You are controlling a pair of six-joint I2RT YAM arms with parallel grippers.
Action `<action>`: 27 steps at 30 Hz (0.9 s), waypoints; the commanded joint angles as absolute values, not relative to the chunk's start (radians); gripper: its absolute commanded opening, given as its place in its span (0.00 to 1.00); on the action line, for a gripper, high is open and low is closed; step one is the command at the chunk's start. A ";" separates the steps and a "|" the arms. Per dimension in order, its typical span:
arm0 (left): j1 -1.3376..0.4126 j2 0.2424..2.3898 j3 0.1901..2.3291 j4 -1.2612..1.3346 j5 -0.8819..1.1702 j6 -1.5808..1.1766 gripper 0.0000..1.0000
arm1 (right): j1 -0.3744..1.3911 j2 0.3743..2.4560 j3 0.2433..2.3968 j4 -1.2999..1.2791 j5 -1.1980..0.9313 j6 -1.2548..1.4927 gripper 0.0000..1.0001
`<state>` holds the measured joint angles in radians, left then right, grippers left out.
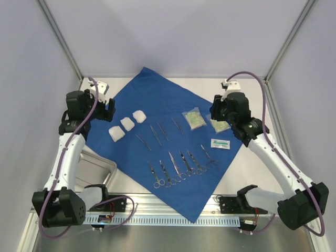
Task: Prepare the surgical pack
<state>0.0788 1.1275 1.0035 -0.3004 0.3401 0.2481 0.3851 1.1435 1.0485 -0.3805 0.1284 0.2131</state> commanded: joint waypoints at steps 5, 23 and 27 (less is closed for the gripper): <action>0.078 1.014 1.072 -1.018 0.160 0.362 0.87 | 0.632 1.259 1.147 -0.770 0.164 0.299 0.30; 0.207 0.713 0.818 -1.181 -0.264 0.380 1.00 | 1.015 1.666 1.331 -0.621 0.074 0.365 0.34; 0.225 0.727 0.821 -1.163 -0.233 0.371 1.00 | 1.017 1.814 1.474 -0.632 0.078 0.302 0.34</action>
<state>0.2119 0.7231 0.8120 -1.1664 -0.2192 0.3622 1.0149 1.7466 1.3624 -0.6678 0.1009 0.3573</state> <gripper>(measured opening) 0.997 0.343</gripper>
